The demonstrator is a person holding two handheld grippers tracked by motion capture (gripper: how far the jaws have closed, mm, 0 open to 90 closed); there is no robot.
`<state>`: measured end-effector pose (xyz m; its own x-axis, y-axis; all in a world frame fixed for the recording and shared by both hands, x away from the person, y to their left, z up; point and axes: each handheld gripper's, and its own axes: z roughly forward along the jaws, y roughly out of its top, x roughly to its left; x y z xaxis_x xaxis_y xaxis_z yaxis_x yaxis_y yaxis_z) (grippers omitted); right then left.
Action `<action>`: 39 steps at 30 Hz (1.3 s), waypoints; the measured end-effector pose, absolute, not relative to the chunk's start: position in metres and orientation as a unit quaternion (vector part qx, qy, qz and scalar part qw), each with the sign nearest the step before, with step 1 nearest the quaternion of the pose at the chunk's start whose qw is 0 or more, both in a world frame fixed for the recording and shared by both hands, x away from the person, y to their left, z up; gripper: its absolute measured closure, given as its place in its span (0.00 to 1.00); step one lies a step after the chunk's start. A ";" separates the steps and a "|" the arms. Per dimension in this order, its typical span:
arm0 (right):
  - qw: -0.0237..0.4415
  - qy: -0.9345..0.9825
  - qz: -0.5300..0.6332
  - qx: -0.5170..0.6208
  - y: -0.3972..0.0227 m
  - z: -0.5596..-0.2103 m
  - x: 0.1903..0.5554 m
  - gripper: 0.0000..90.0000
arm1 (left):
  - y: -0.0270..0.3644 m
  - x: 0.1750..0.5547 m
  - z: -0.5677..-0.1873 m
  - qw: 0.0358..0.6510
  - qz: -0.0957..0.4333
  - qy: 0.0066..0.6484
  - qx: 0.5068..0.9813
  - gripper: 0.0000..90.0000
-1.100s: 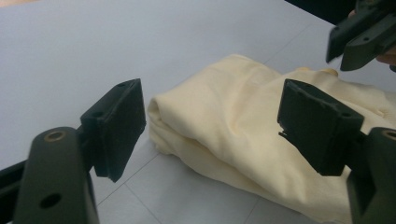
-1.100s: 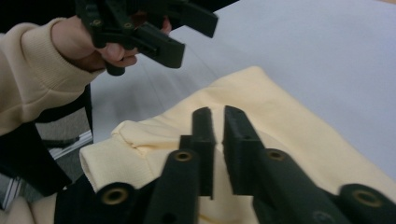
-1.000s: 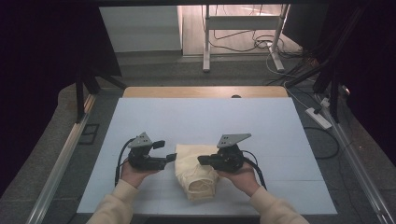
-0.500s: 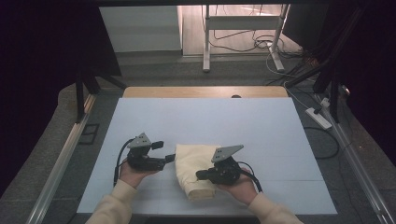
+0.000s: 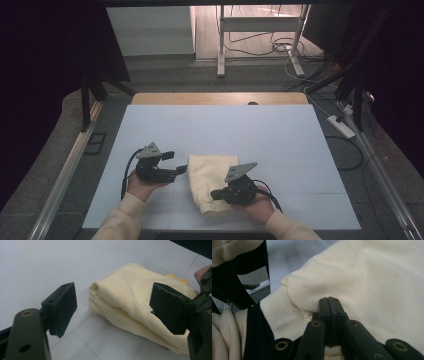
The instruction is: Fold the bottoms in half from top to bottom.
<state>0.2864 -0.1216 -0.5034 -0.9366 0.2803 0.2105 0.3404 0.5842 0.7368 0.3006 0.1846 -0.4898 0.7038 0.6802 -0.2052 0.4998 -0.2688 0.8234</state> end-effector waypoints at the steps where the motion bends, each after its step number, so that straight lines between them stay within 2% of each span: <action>1: 0.036 -0.890 -0.421 -0.175 -0.122 -0.503 0.286 0.99 | 0.185 0.300 -0.490 0.476 0.094 0.373 0.791 0.24; 12: 0.030 -0.886 -0.429 -0.172 -0.124 -0.509 0.282 0.99 | 0.185 0.300 -0.490 0.473 0.093 0.371 0.793 0.24; 23: 0.012 -0.869 -0.465 -0.170 -0.132 -0.498 0.282 0.99 | 0.184 0.299 -0.489 0.474 0.096 0.369 0.794 0.24; 39: -0.042 -0.846 -0.478 -0.233 -0.178 -0.483 0.299 0.99 | 0.186 0.295 -0.489 0.471 0.102 0.366 0.796 0.23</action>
<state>0.2988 -0.1781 -0.4826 -0.8877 0.4347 0.1516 0.3540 0.4341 0.8284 0.2953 0.1860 -0.4886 0.7110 0.6793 -0.1817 0.4865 -0.2886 0.8246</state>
